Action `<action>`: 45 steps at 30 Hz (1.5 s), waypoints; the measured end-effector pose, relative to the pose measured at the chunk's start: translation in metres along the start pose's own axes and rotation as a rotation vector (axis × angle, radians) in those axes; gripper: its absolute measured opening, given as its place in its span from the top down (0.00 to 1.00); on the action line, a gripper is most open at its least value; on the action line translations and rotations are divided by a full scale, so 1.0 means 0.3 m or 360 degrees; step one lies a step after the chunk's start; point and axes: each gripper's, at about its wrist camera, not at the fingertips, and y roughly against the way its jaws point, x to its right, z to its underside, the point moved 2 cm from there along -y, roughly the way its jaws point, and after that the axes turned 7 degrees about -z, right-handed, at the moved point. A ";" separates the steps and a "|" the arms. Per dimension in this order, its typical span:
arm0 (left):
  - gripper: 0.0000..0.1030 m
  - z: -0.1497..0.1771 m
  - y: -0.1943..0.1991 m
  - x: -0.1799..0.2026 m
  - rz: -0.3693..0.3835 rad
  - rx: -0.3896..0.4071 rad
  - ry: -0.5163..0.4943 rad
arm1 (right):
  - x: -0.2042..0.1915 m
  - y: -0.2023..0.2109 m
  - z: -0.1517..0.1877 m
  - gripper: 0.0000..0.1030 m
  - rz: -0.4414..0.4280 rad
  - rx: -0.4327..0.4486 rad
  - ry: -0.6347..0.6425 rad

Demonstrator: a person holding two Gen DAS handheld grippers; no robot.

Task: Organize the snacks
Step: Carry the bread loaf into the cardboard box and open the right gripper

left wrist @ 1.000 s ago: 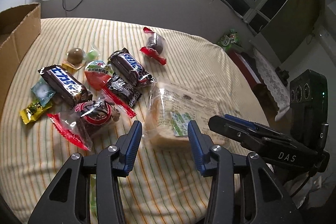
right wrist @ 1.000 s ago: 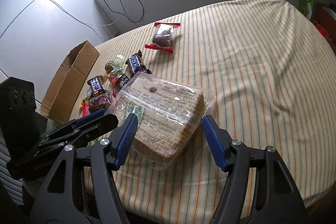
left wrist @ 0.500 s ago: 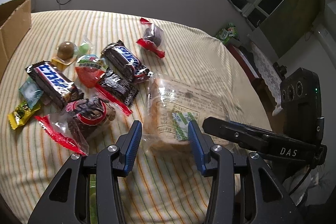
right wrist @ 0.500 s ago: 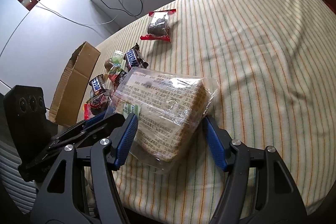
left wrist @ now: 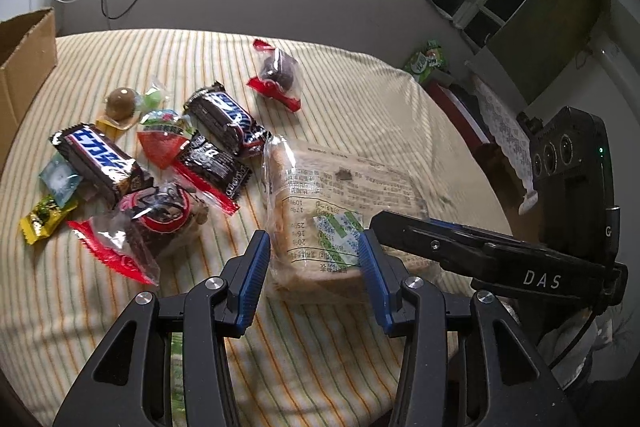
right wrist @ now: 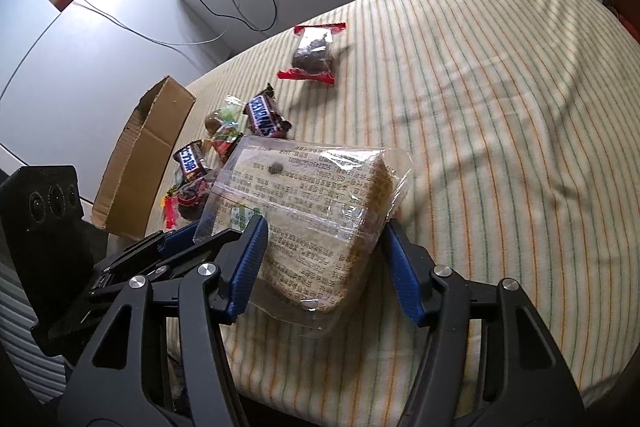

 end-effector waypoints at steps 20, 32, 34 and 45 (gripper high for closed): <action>0.58 -0.023 0.275 -0.182 -0.0148 0.0312 0.0165 | -0.339 -0.068 -0.089 0.40 -0.0125 -0.0020 0.0340; 0.58 0.004 0.457 -0.373 -0.0318 0.0500 0.0307 | -0.640 -0.185 -0.135 0.40 -0.0252 -0.0077 0.0607; 0.58 0.013 0.478 -0.403 -0.0347 0.0519 0.0335 | -0.687 -0.212 -0.136 0.40 -0.0271 -0.0096 0.0644; 0.57 0.055 0.571 -0.632 -0.0502 0.0582 0.0544 | -0.912 -0.411 -0.129 0.40 -0.0373 -0.0255 0.0813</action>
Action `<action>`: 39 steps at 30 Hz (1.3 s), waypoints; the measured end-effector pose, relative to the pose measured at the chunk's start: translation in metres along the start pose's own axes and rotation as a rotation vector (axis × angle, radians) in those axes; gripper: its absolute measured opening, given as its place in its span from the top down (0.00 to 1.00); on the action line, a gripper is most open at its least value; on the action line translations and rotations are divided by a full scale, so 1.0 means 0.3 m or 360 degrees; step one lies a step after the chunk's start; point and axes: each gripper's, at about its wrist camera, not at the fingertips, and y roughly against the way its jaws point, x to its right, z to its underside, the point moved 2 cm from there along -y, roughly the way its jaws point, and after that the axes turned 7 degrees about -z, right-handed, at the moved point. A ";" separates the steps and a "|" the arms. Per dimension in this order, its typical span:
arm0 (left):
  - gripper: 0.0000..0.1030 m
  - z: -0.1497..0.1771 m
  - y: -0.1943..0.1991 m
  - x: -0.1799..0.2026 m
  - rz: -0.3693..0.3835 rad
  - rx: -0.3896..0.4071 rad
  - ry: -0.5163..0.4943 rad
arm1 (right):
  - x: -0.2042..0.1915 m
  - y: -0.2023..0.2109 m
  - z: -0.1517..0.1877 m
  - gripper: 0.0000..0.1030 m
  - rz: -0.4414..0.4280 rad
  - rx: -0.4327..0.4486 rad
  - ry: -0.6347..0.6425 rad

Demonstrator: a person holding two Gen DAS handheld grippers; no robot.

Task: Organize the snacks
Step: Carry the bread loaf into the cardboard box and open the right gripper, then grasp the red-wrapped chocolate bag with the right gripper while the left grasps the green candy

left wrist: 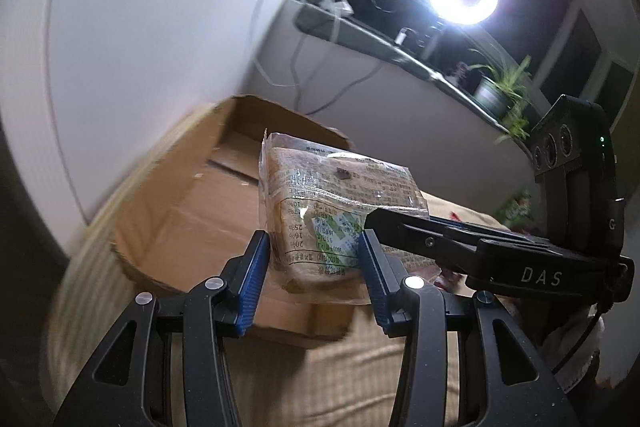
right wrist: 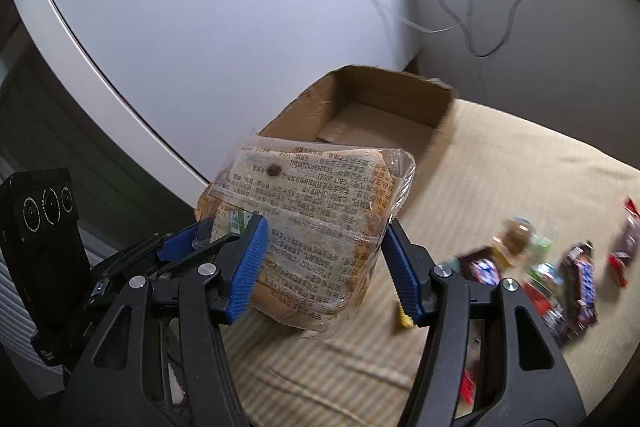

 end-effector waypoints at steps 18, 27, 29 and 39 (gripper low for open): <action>0.59 -0.012 -0.074 -0.116 -0.0148 -0.0032 0.0048 | 0.012 -0.223 -0.052 0.40 -0.0081 -0.0156 -0.0044; 0.59 -0.013 -0.060 -0.101 -0.0206 0.0003 0.0005 | 0.038 -0.183 -0.047 0.40 -0.0019 -0.0112 -0.0020; 0.59 -0.010 -0.052 -0.091 -0.0209 0.0012 -0.0009 | 0.042 -0.158 -0.043 0.40 -0.0016 -0.0097 -0.0017; 0.55 0.040 0.029 -0.003 -0.0185 0.0109 -0.0121 | 0.105 0.034 0.036 0.40 0.0092 0.0021 0.0041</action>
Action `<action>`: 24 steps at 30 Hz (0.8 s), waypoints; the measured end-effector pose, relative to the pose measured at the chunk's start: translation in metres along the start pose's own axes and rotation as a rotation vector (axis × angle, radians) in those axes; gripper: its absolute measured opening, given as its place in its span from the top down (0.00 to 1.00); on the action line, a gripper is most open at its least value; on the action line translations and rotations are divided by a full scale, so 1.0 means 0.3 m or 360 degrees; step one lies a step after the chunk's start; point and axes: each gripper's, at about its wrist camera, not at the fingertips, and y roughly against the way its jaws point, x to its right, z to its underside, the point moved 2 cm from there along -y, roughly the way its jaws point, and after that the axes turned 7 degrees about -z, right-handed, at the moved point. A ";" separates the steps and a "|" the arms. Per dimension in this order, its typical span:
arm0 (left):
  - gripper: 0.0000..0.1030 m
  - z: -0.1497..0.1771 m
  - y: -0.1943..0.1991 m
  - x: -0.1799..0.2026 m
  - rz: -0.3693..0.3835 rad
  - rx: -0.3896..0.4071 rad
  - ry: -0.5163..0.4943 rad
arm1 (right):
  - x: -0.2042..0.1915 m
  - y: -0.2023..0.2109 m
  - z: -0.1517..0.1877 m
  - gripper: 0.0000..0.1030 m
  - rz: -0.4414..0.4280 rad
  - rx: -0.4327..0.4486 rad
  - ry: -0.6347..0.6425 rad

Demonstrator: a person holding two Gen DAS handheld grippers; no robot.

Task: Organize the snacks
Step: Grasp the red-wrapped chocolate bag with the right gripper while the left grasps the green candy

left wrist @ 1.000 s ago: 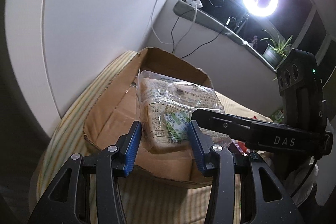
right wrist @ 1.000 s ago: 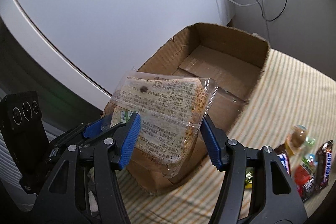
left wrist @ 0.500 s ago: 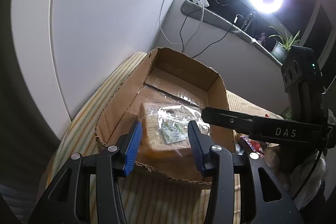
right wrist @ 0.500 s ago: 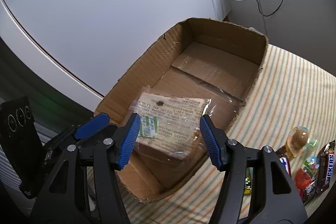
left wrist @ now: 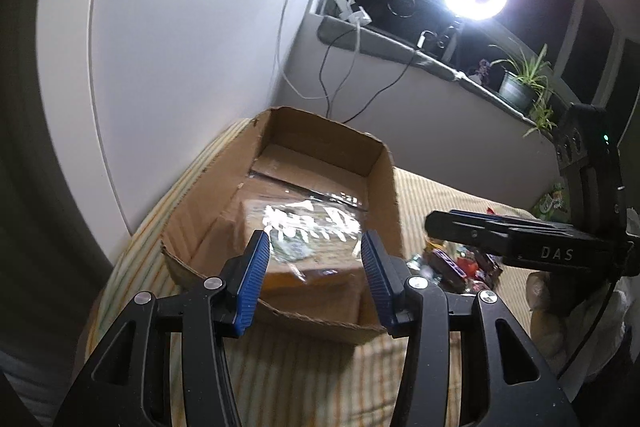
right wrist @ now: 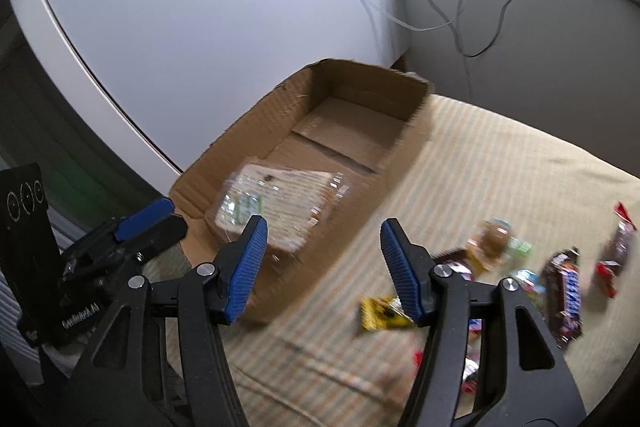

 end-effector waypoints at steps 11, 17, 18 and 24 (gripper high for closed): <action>0.55 0.097 0.041 0.152 0.0191 -0.0106 -0.0099 | 0.154 0.167 0.218 0.40 0.0266 -0.0044 0.0030; 0.55 0.182 0.028 0.263 0.0311 -0.0235 -0.0190 | 0.214 0.179 0.328 0.40 0.0288 -0.0140 0.0009; 0.55 0.195 0.026 0.279 0.0332 -0.0258 -0.0205 | 0.215 0.180 0.338 0.40 0.0288 -0.0144 0.0010; 0.55 0.281 0.010 0.369 0.0438 -0.0392 -0.0306 | 0.242 0.177 0.344 0.40 0.0268 -0.0152 0.0000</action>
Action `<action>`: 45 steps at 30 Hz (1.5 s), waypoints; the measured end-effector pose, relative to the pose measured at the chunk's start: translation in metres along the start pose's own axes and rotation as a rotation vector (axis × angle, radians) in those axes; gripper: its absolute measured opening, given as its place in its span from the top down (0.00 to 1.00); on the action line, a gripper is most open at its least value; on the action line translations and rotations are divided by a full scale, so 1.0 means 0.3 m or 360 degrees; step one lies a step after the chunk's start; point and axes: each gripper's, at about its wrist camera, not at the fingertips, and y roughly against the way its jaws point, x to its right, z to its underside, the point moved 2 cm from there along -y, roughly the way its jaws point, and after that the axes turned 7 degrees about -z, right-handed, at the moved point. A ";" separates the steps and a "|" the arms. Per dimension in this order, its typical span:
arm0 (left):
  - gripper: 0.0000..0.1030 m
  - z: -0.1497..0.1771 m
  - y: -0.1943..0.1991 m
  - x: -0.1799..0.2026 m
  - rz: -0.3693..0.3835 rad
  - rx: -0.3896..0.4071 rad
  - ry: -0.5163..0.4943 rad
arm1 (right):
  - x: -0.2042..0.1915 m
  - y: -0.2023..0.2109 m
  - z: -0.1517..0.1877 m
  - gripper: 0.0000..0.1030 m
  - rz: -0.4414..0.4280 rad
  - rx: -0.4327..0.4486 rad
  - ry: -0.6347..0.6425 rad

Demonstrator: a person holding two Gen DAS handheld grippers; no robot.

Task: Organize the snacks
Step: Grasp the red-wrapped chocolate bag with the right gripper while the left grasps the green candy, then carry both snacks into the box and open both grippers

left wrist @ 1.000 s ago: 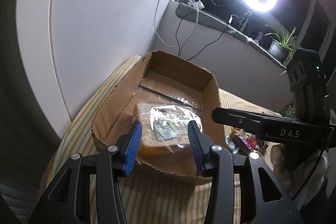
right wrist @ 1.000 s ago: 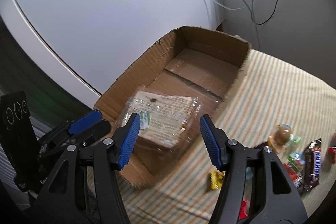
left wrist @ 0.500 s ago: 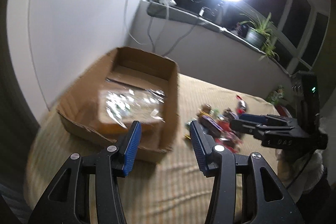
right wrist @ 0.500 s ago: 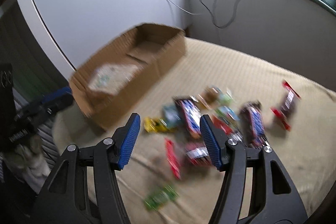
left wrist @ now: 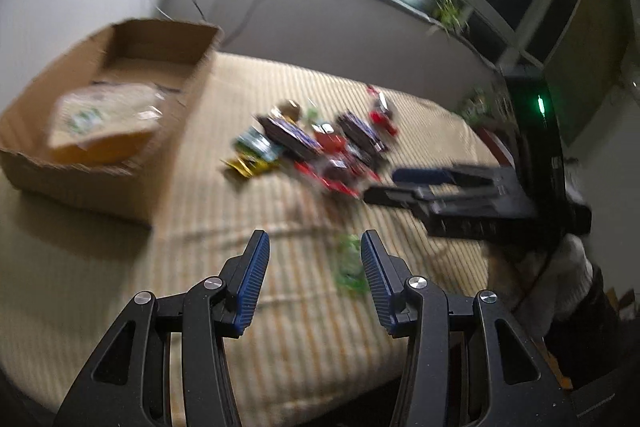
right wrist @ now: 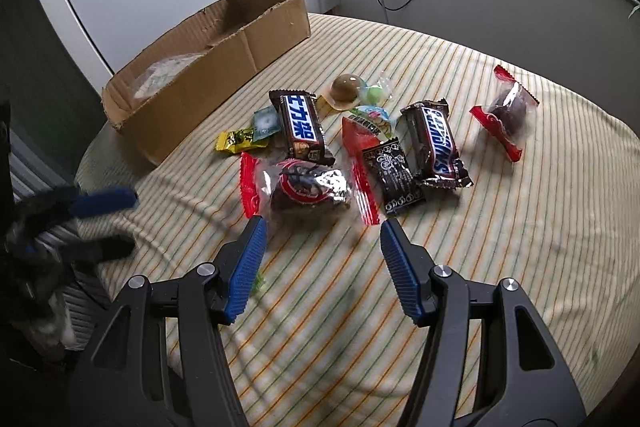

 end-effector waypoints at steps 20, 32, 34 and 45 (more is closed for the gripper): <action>0.66 0.062 -0.142 0.151 -0.0112 -0.0119 -0.0305 | -0.013 -0.065 -0.083 0.24 -0.0122 -0.0011 0.0044; 0.81 0.064 -0.155 0.149 -0.0160 -0.0074 -0.0343 | -0.017 -0.139 -0.072 0.41 -0.0072 -0.0083 0.0079; 0.81 0.062 -0.156 0.145 -0.0150 -0.0073 -0.0333 | -0.005 -0.132 -0.071 0.43 -0.0092 -0.0080 0.0055; 0.81 0.052 -0.115 0.103 -0.0116 -0.0050 -0.0217 | 0.029 -0.050 -0.067 0.45 -0.0086 -0.0003 0.0001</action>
